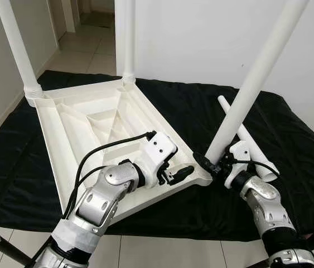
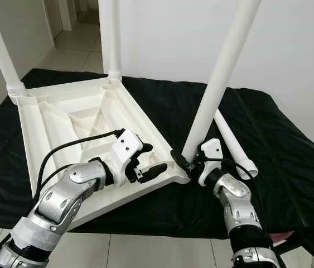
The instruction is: Building children table
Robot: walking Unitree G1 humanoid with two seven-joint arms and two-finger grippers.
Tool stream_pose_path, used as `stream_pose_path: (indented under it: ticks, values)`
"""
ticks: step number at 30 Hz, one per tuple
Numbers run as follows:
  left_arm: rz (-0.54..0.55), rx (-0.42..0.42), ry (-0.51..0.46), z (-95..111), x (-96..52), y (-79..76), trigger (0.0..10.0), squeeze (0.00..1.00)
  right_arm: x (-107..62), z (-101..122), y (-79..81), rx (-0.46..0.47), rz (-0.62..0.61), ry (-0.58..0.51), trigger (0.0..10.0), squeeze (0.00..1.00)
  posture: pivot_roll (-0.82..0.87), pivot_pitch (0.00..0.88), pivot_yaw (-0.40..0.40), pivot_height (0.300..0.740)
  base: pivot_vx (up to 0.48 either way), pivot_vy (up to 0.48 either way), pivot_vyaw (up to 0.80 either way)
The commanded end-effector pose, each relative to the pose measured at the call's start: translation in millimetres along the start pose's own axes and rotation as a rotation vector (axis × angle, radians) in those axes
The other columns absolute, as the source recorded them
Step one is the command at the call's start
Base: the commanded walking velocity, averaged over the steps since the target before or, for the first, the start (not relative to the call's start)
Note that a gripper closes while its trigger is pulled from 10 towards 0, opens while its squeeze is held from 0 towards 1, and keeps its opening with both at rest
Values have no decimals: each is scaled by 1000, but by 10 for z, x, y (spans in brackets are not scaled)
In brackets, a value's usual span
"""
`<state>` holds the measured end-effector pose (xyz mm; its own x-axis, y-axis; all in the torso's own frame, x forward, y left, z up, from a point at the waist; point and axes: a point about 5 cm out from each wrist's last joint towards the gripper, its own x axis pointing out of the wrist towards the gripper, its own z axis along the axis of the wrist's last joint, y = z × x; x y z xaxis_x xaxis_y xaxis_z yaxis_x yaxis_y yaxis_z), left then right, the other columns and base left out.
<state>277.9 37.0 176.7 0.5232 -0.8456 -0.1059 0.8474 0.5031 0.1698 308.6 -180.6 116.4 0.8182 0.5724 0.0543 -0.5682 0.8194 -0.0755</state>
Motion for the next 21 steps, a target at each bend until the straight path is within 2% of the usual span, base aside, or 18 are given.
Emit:
stream_pose_path:
  ticks: [1,7,9,10,11,13,14,16,19,21]
  values:
    - [51,-5,3,-27,-12,7,10000,0,-9,-157,82,47,-57,61,10000,0,-2,0,-105,740,0,0,0]
    - [55,-6,2,-29,-13,-1,10000,0,8,-186,37,22,-160,92,10000,0,3,0,-114,740,0,0,0]
    - [58,-8,3,-29,-26,0,10000,0,23,-184,13,10,-256,110,10000,0,4,0,-115,740,0,0,0]
    - [58,-8,3,-29,-26,0,10000,0,23,-184,13,10,-256,110,10000,0,4,0,-115,740,0,0,0]
    - [59,-8,7,-39,-44,4,10000,0,37,-167,22,19,-344,113,10000,0,5,0,-116,740,0,0,0]
    - [59,-7,8,-42,-49,5,10000,0,38,-164,28,22,-360,113,10000,0,5,0,-116,740,0,0,0]
    - [60,-7,10,-46,-58,5,10000,0,40,-165,33,46,-426,110,10000,0,9,0,-121,740,0,0,0]
    - [64,-5,14,-54,-74,6,10000,0,40,-171,86,75,-552,115,10000,0,11,0,-124,740,0,0,0]
    - [66,-6,15,-59,-79,5,10000,0,48,-180,158,97,-612,116,10000,0,12,0,-126,740,0,0,0]
    - [67,-8,15,-61,-76,-4,10000,0,75,-167,297,127,-693,99,10000,0,14,0,-130,740,0,0,0]
